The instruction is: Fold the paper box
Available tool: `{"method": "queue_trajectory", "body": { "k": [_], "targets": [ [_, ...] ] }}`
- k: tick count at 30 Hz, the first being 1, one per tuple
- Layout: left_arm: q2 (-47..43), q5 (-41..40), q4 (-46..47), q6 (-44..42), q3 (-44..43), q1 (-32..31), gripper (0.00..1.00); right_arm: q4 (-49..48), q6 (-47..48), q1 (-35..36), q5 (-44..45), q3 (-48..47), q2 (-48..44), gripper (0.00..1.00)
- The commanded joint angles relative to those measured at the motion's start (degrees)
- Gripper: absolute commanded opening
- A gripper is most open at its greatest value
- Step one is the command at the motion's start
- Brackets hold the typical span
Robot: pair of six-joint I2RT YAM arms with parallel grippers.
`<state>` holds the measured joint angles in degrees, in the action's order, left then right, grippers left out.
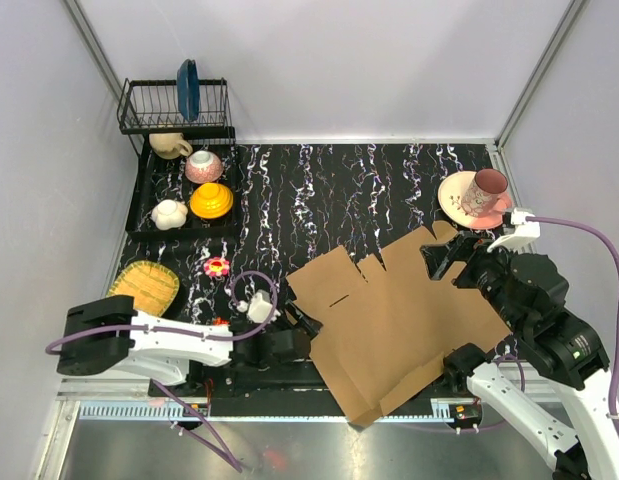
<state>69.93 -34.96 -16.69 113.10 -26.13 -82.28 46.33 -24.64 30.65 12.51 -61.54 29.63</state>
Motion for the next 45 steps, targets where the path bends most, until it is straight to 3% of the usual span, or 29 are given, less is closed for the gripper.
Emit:
{"method": "queue_trajectory", "body": {
  "k": [1,3,4,6,7,10,14,17,20,21,23,24,25,27,30,34,36,38,42,45],
  "targets": [
    [4.68,2.53,8.14,4.94,1.34,-1.39,0.74,-1.32,-1.46,0.02,-1.35,1.50,-0.36,1.00],
    [5.21,2.27,13.95,4.59,3.35,-1.39,0.63,-1.33,-1.55,0.02,-1.18,1.95,-0.62,1.00],
    [5.74,2.26,15.01,4.24,3.63,-1.30,0.45,-1.41,-1.55,-0.07,-1.18,2.12,-0.71,1.00],
    [5.57,2.09,15.46,4.06,3.89,-1.39,0.33,-1.50,-1.55,0.02,-1.18,2.13,-0.54,1.00],
    [4.78,2.00,15.02,3.71,4.07,-1.39,0.21,-1.59,-1.46,0.02,-1.09,2.12,-0.54,1.00],
    [0.13,-0.53,11.51,1.61,4.07,-1.39,0.07,-1.68,-1.11,0.02,-0.91,1.42,-0.27,1.00],
    [-12.07,-7.64,-5.30,-4.97,-1.61,-1.22,0.00,-1.50,-0.67,0.02,-0.56,-0.77,-0.01,1.00],
    [-23.41,-17.66,-18.18,-15.95,-9.51,-0.69,0.00,-1.41,0.64,0.02,-0.47,-5.85,0.78,1.00],
    [-30.46,-25.23,-19.18,-33.33,-18.30,2.19,0.00,-1.24,3.10,-0.07,1.19,-10.86,2.45,1.00],
    [-31.60,-26.03,-17.95,-43.74,-20.60,3.43,0.00,-1.41,3.72,0.02,1.81,-12.10,2.98,1.00],
    [-31.52,-23.85,-9.36,-56.52,-26.83,8.24,0.00,-1.41,5.30,0.11,2.34,-15.34,4.56,1.00],
    [-30.13,-21.75,-6.89,-66.68,-29.30,9.67,0.00,-1.50,5.66,0.02,2.43,-16.24,4.91,1.00],
    [-28.90,-16.33,-2.95,-71.65,-31.85,11.07,0.00,-1.50,6.44,-0.07,2.43,-17.20,5.52,1.00],
    [-22.69,-10.51,-4.65,-80.01,-43.35,14.24,0.00,-1.41,6.97,0.02,2.78,-19.66,6.05,1.00],
    [-13.29,3.02,-11.68,-88.10,-61.45,16.45,0.00,-0.80,7.85,0.02,3.57,-22.48,6.41,1.00],
    [-4.29,29.77,-22.83,-91.13,-83.58,19.78,0.00,0.60,8.91,0.02,5.15,-25.56,6.15,1.00],
    [-2.96,41.56,-23.57,-90.16,-86.01,22.94,0.00,1.31,9.35,0.02,5.42,-26.96,5.62,1.00],
    [-4.27,46.10,-20.77,-88.85,-84.01,26.55,0.00,1.75,9.70,0.02,5.86,-28.02,5.09,1.00],
    [-7.79,65.31,-15.31,-84.54,-79.08,35.59,0.00,3.15,10.31,0.02,5.94,-29.16,3.69,1.00],
    [-7.36,71.85,-14.60,-82.60,-76.71,41.92,0.00,3.51,10.32,0.02,5.59,-29.60,2.63,1.00]
  ]
}}
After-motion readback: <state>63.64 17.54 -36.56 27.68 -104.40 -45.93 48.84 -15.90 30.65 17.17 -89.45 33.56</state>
